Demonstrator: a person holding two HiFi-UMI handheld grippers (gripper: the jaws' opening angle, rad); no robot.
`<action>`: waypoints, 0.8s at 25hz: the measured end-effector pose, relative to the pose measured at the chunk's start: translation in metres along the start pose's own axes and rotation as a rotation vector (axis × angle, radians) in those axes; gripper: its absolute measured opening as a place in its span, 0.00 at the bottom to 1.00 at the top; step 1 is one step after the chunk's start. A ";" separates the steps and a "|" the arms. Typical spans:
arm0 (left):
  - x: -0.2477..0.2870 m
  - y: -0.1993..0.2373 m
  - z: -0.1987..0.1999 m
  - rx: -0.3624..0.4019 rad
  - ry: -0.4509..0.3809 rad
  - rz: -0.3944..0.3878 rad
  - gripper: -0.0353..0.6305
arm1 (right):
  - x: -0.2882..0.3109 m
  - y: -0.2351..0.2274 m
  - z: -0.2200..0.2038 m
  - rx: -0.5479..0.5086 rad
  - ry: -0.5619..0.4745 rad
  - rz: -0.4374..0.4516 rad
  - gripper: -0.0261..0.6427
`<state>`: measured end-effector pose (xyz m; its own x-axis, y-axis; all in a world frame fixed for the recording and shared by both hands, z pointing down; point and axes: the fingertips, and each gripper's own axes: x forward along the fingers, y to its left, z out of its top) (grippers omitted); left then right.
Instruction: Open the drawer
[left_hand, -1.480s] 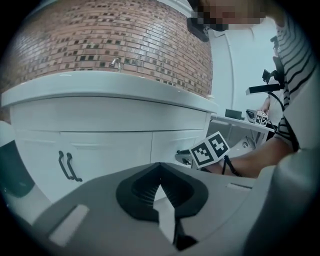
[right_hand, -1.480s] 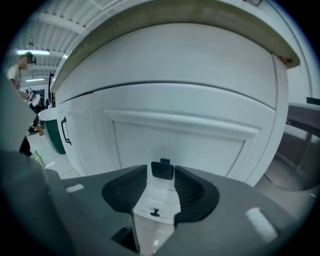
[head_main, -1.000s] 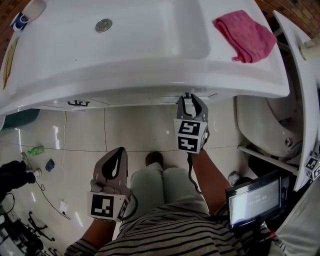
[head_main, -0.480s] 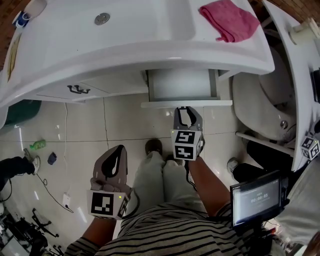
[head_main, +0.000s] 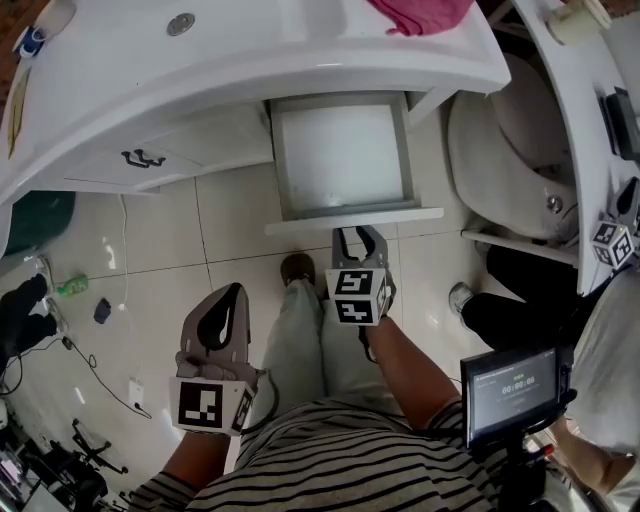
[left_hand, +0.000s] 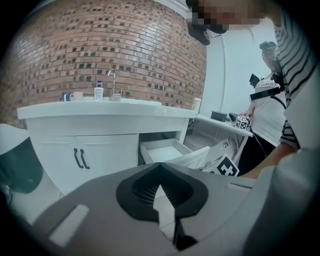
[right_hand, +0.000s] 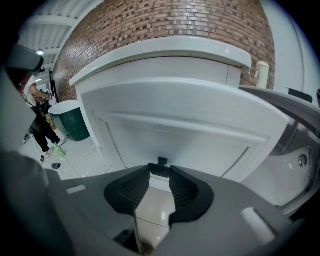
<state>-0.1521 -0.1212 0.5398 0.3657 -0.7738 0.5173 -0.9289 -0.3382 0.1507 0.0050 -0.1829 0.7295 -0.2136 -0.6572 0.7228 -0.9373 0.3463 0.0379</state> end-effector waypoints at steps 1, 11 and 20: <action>-0.001 -0.002 0.000 0.002 -0.002 -0.001 0.07 | -0.001 0.000 0.000 -0.002 -0.002 0.004 0.22; -0.003 -0.015 0.006 0.014 -0.008 -0.012 0.08 | 0.001 0.001 -0.002 -0.023 0.015 0.021 0.22; -0.015 -0.023 0.033 0.006 0.010 -0.004 0.08 | -0.038 0.001 -0.002 -0.069 0.063 0.036 0.23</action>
<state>-0.1341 -0.1199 0.5009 0.3691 -0.7669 0.5249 -0.9270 -0.3446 0.1483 0.0130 -0.1569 0.7033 -0.2272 -0.6009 0.7664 -0.9077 0.4157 0.0568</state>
